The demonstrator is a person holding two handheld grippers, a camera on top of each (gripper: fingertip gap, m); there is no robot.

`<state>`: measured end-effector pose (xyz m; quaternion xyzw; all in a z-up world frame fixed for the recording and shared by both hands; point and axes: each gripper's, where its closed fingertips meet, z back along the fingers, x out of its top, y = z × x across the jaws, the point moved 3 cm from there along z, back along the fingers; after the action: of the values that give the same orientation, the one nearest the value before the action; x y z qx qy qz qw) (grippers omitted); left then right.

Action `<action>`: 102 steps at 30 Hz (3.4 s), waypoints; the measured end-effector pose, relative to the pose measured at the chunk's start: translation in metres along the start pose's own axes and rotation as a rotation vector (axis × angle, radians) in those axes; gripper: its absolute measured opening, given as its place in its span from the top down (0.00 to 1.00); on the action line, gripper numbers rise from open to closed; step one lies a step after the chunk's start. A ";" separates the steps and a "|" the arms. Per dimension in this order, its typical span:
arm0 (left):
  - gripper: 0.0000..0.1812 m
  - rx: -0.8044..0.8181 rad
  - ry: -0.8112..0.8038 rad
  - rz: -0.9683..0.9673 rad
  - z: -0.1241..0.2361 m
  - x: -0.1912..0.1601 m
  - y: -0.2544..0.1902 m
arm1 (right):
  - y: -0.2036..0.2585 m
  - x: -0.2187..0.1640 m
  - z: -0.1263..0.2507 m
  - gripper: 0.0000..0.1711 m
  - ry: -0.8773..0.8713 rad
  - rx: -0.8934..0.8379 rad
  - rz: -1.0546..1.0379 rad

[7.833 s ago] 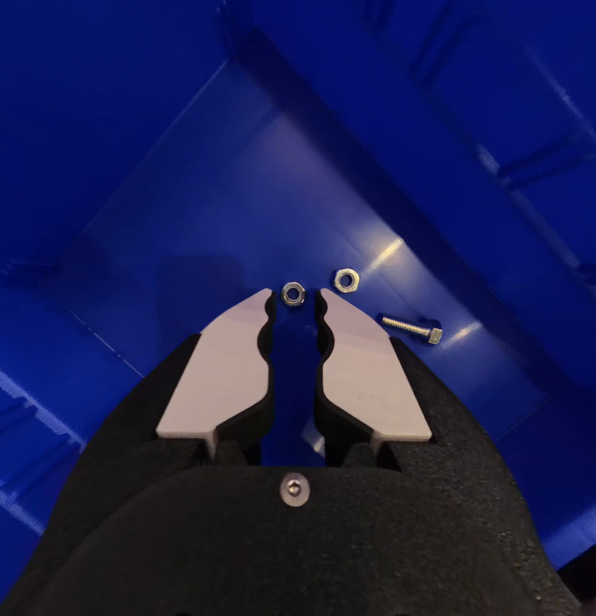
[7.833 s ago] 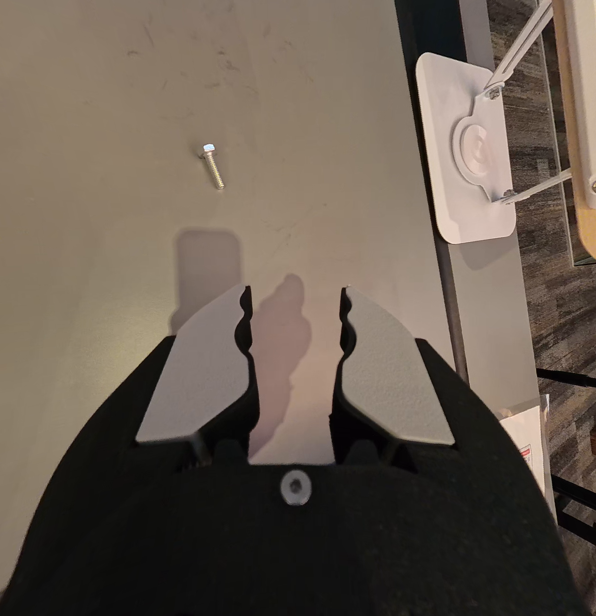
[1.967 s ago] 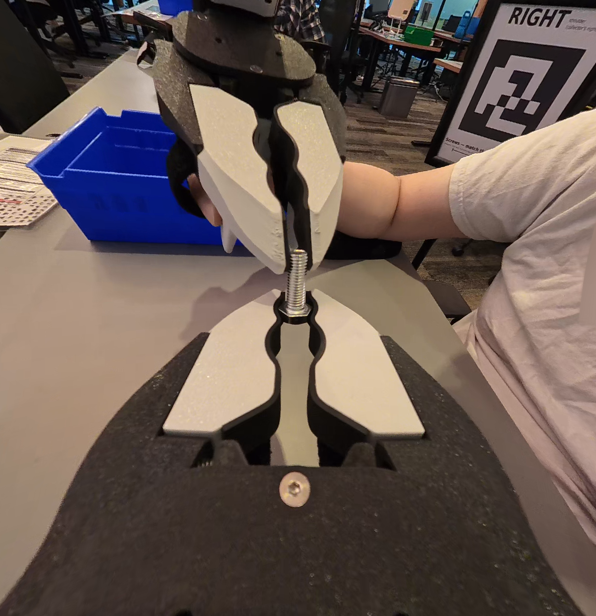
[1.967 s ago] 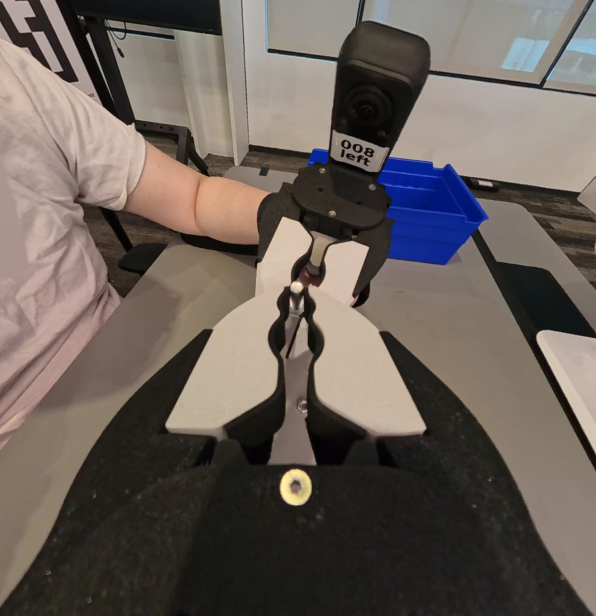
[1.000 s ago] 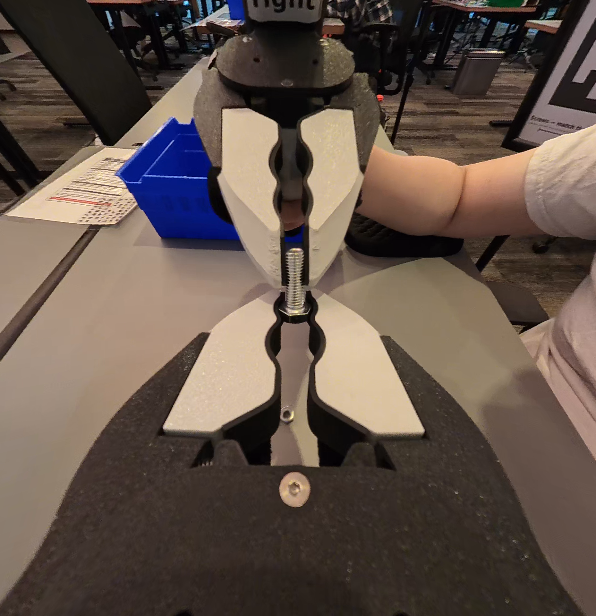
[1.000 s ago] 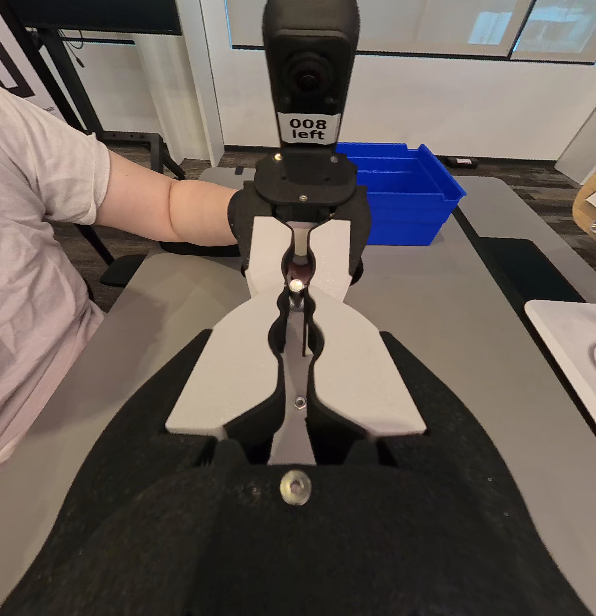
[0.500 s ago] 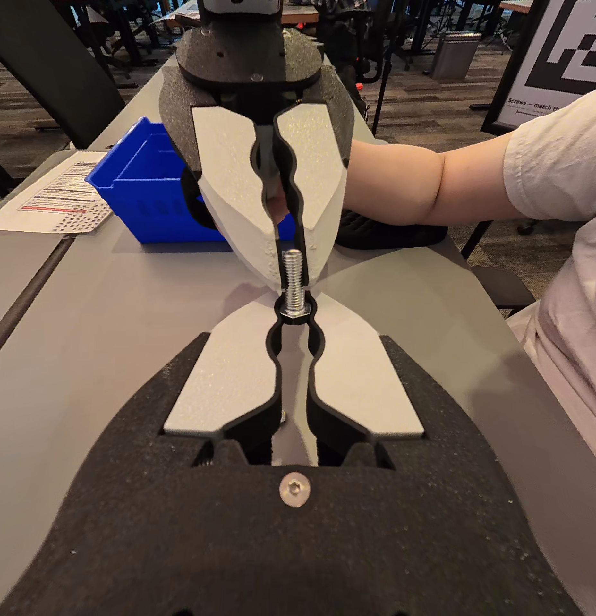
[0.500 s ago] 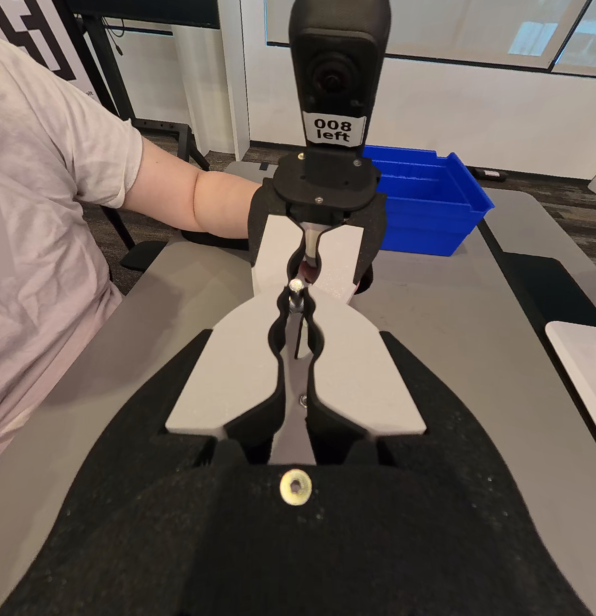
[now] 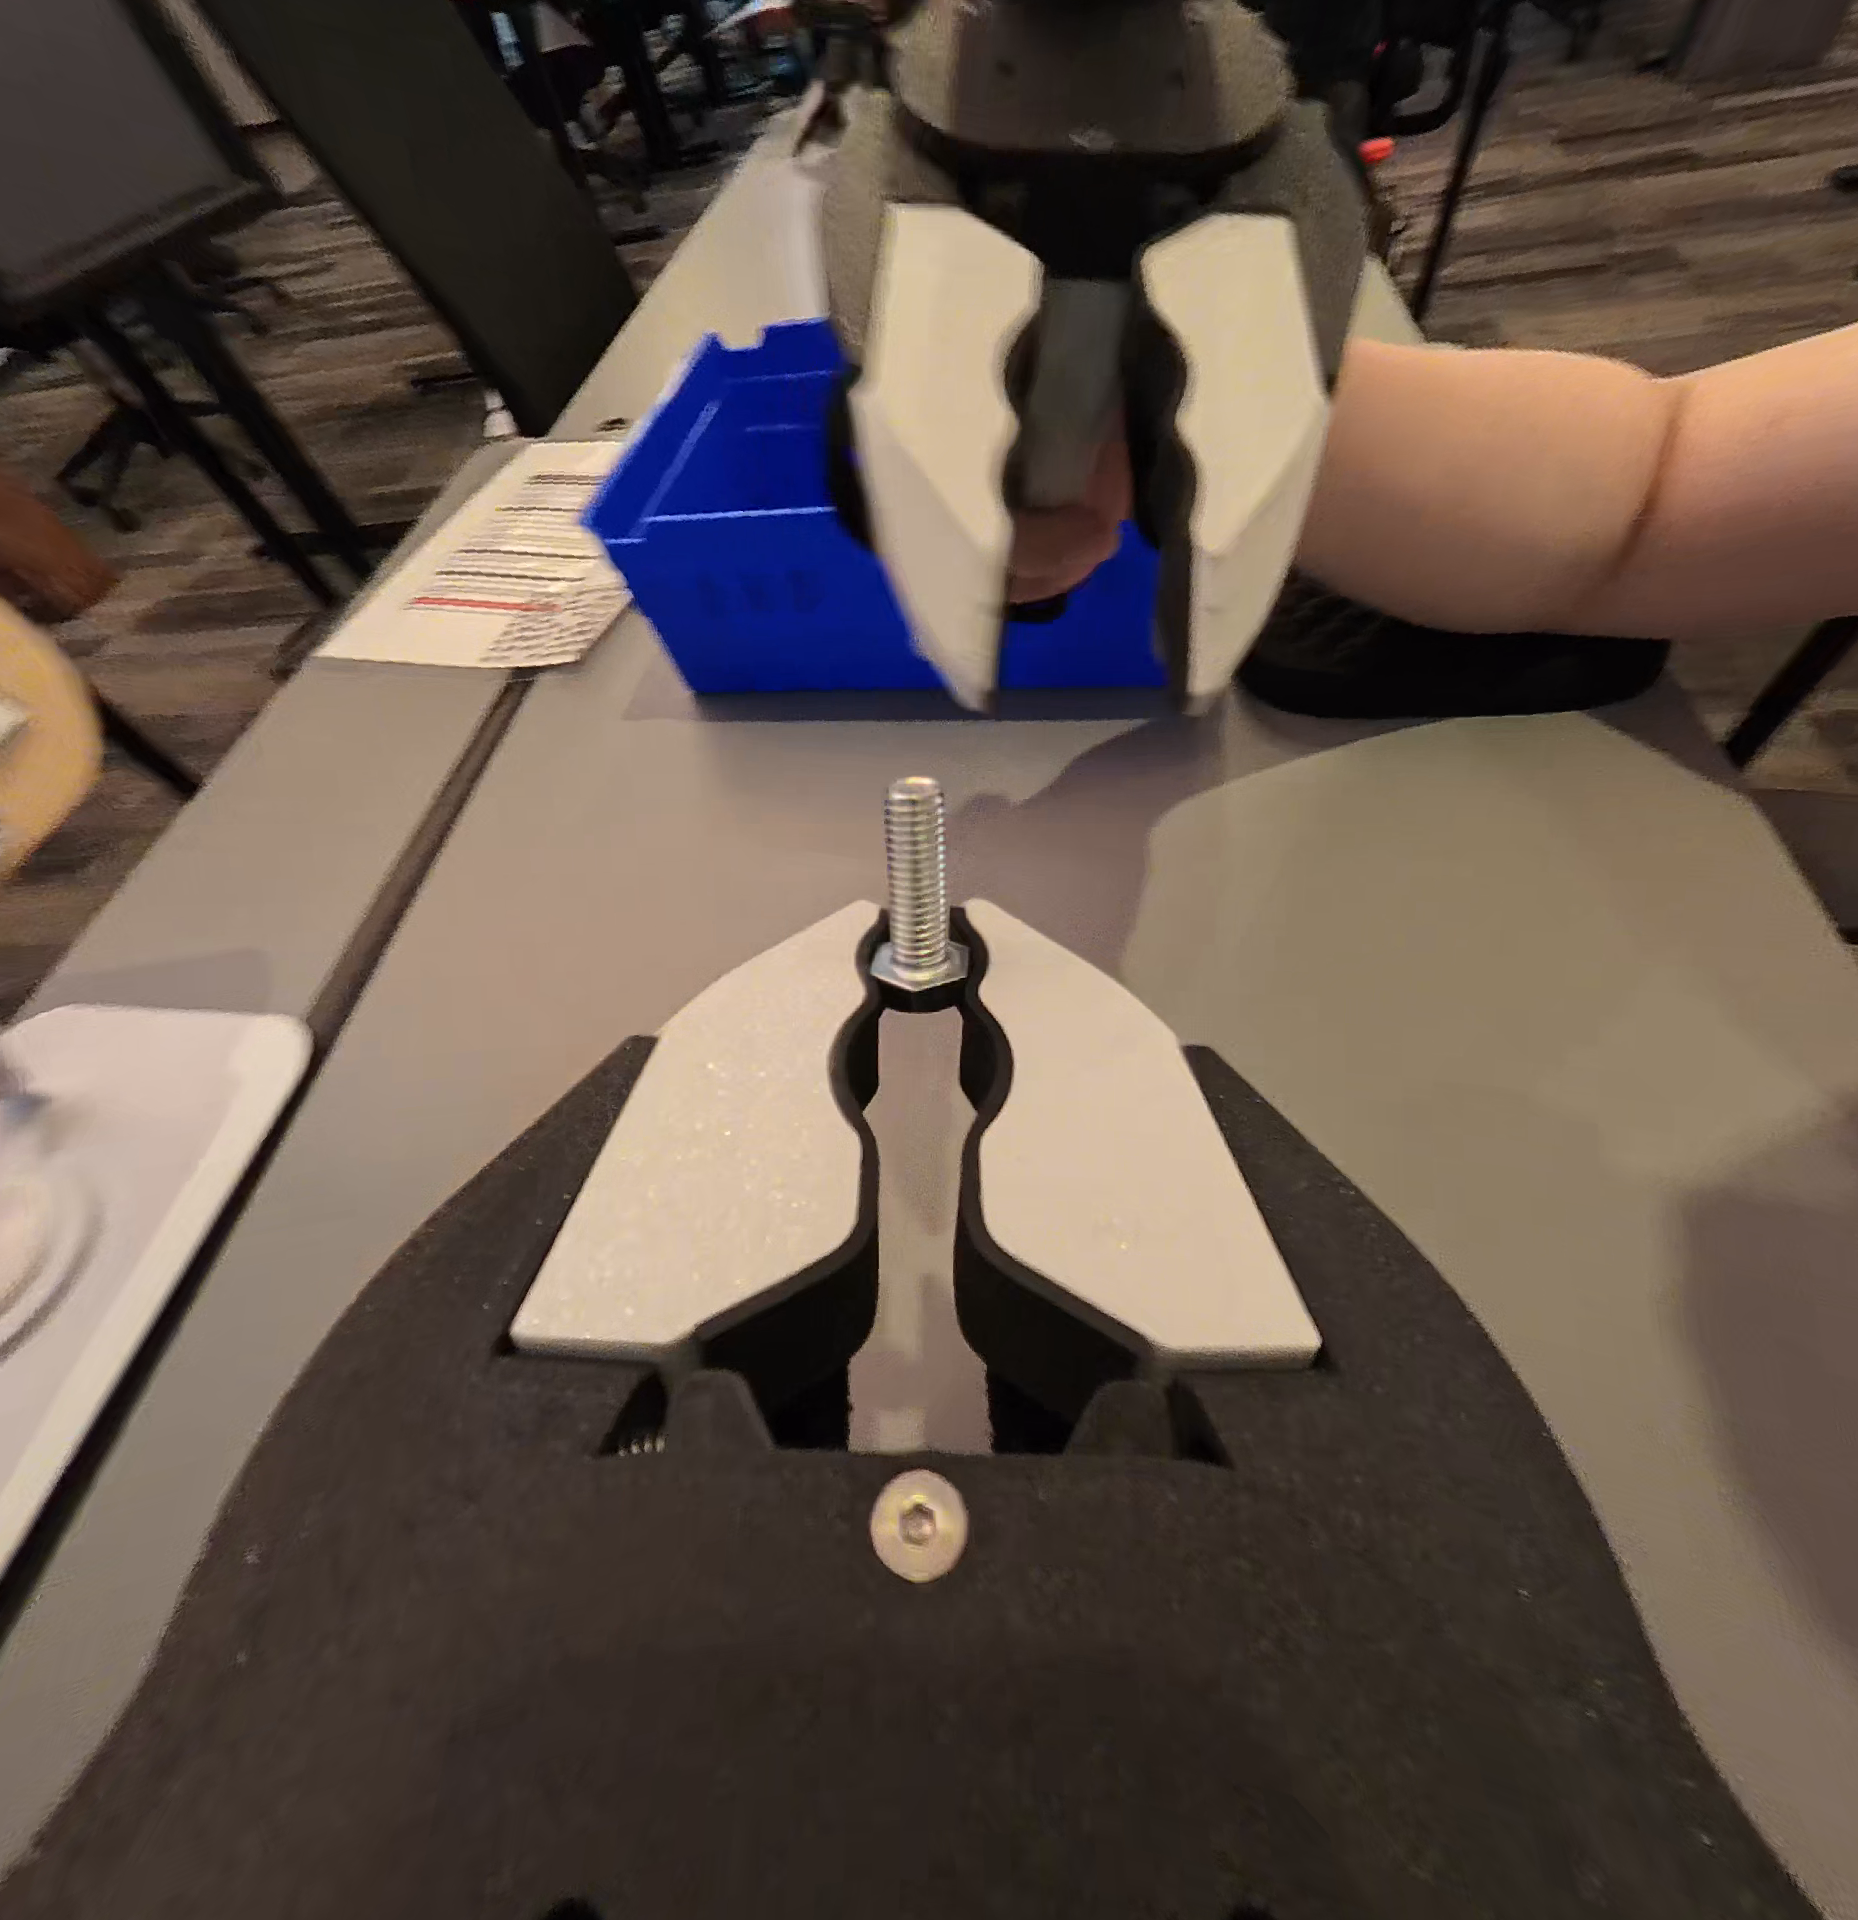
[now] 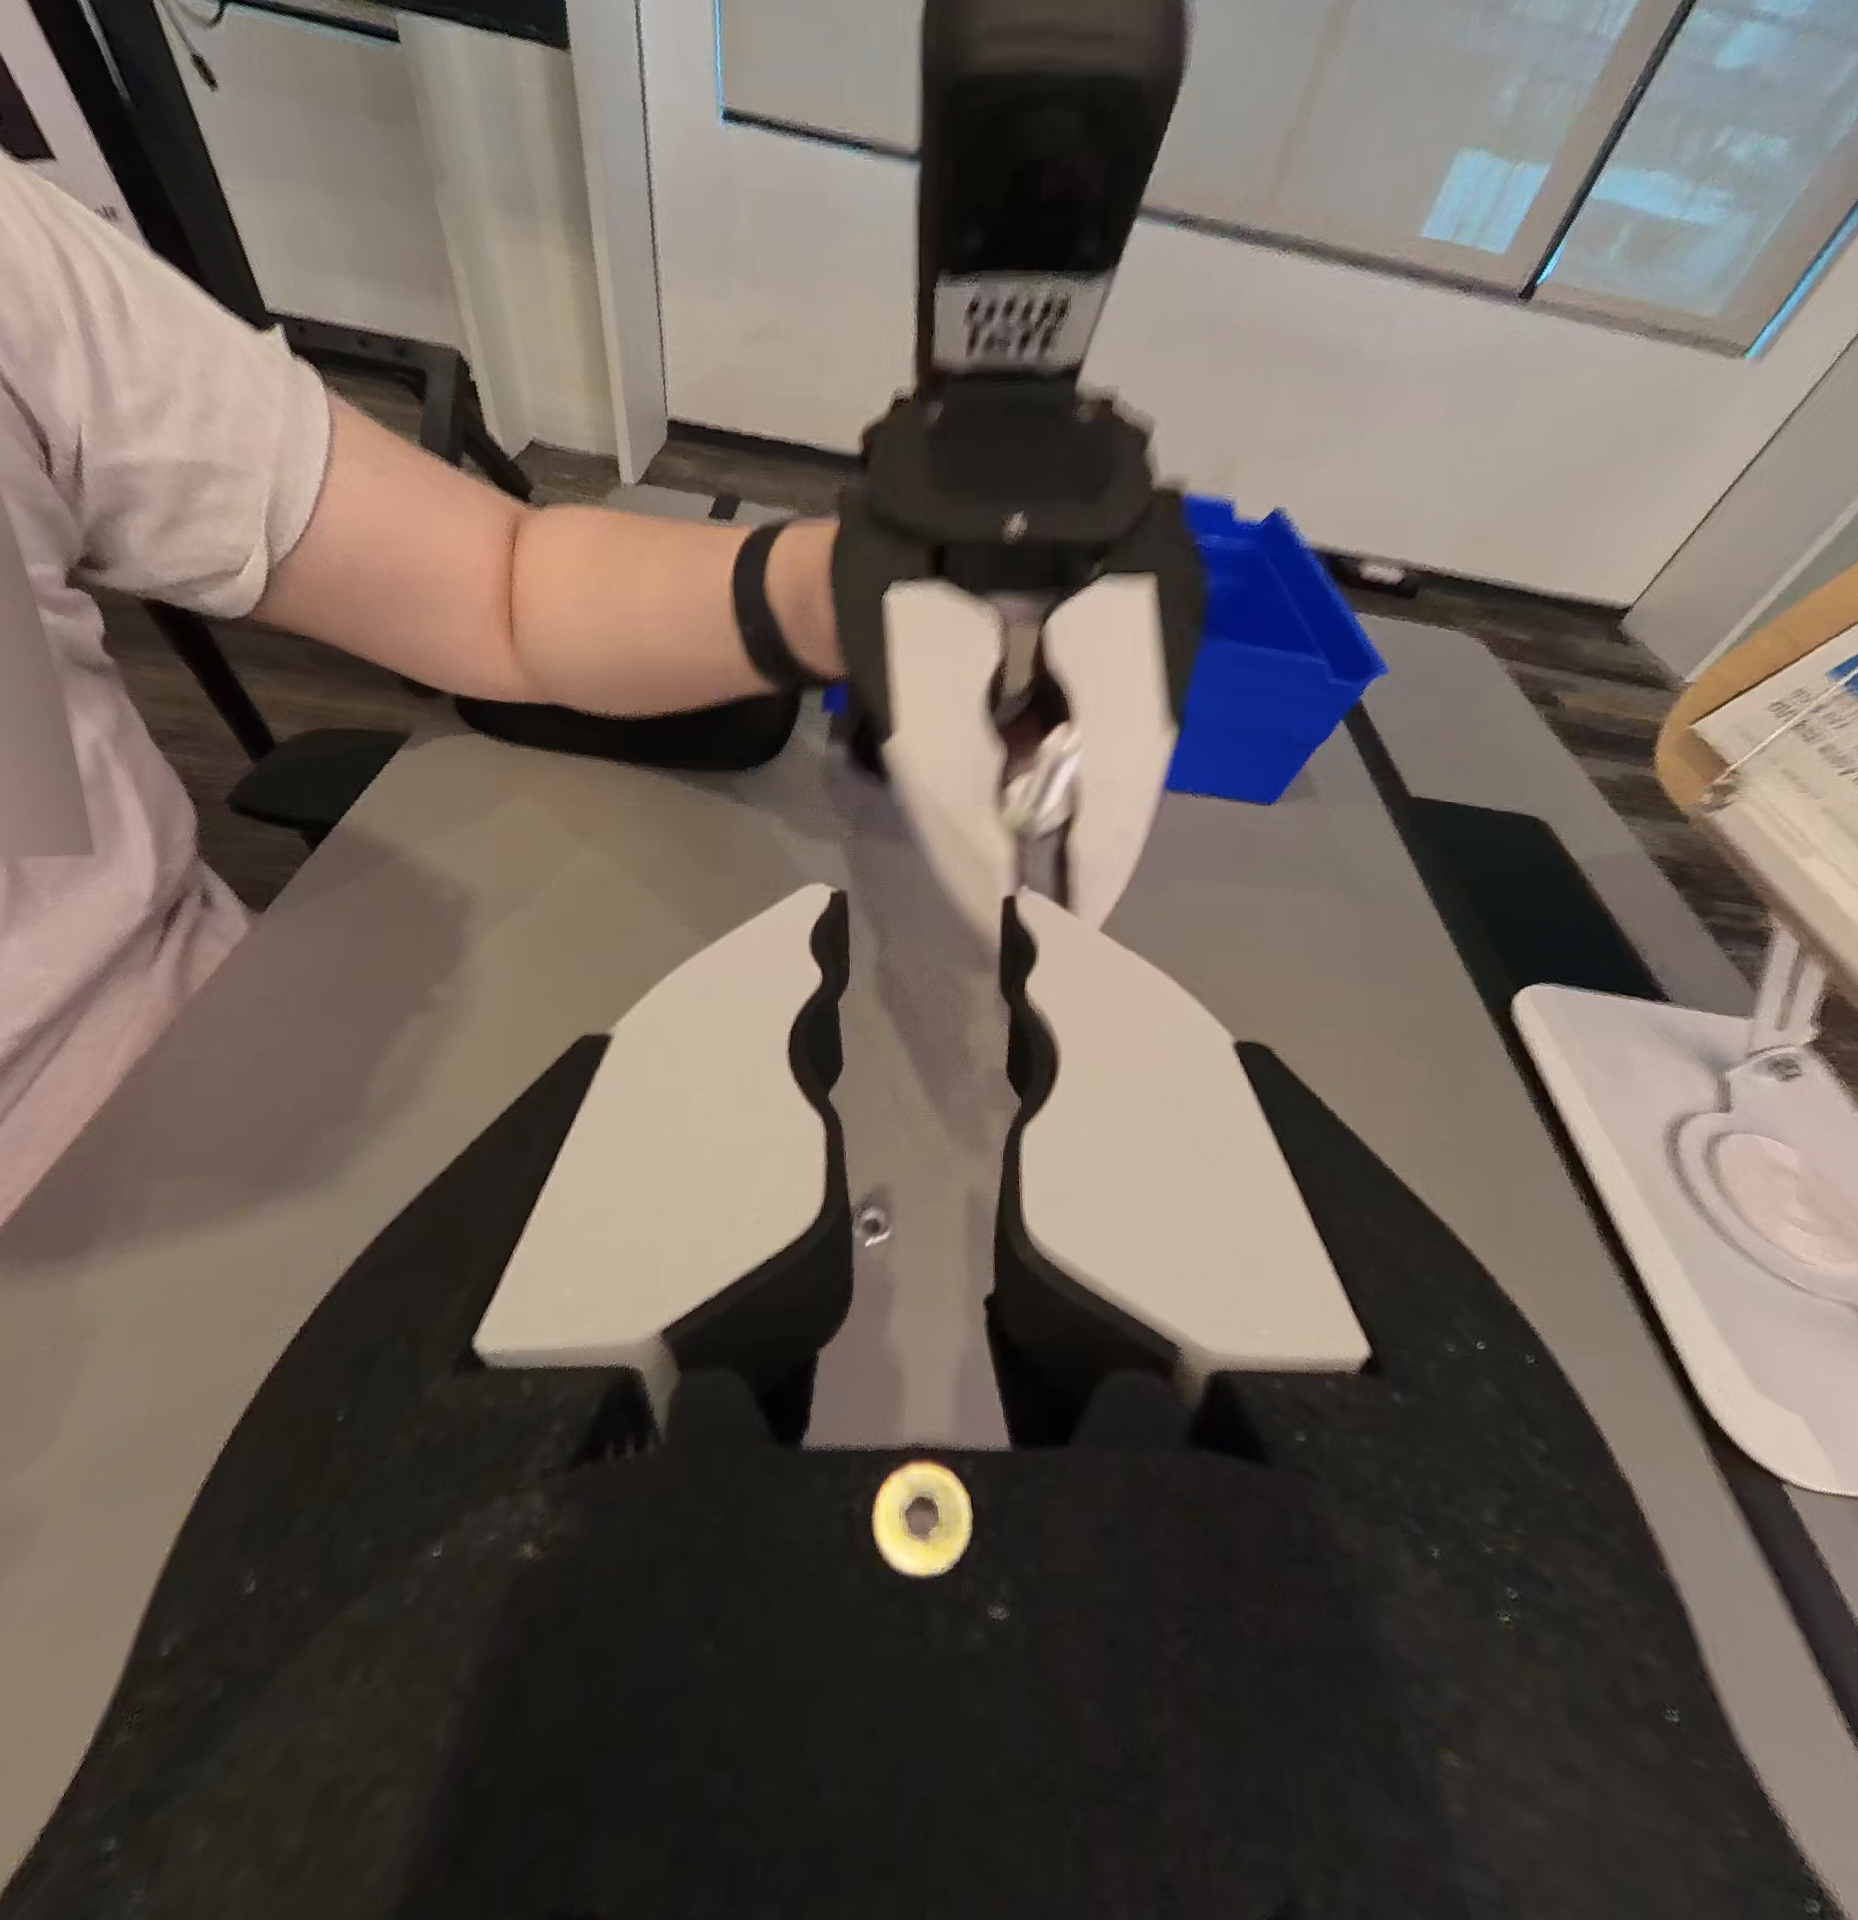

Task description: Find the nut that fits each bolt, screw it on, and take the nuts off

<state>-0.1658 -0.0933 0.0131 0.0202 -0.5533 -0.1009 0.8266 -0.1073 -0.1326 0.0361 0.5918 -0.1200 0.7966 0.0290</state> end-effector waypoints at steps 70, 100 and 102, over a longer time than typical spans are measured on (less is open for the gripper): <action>0.95 -0.173 0.123 -0.211 -0.025 -0.012 -0.048 | 0.026 0.002 -0.011 0.92 0.257 -0.022 0.272; 0.95 -0.643 0.058 -0.196 -0.014 -0.014 -0.109 | 0.082 0.013 -0.026 0.92 0.280 0.142 0.483; 0.95 -0.639 0.070 -0.204 -0.015 -0.016 -0.109 | 0.082 0.011 -0.027 0.92 0.289 0.152 0.471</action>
<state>-0.1739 -0.1982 -0.0226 -0.1810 -0.4601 -0.3507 0.7953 -0.1508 -0.2070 0.0263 0.4285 -0.1886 0.8641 -0.1848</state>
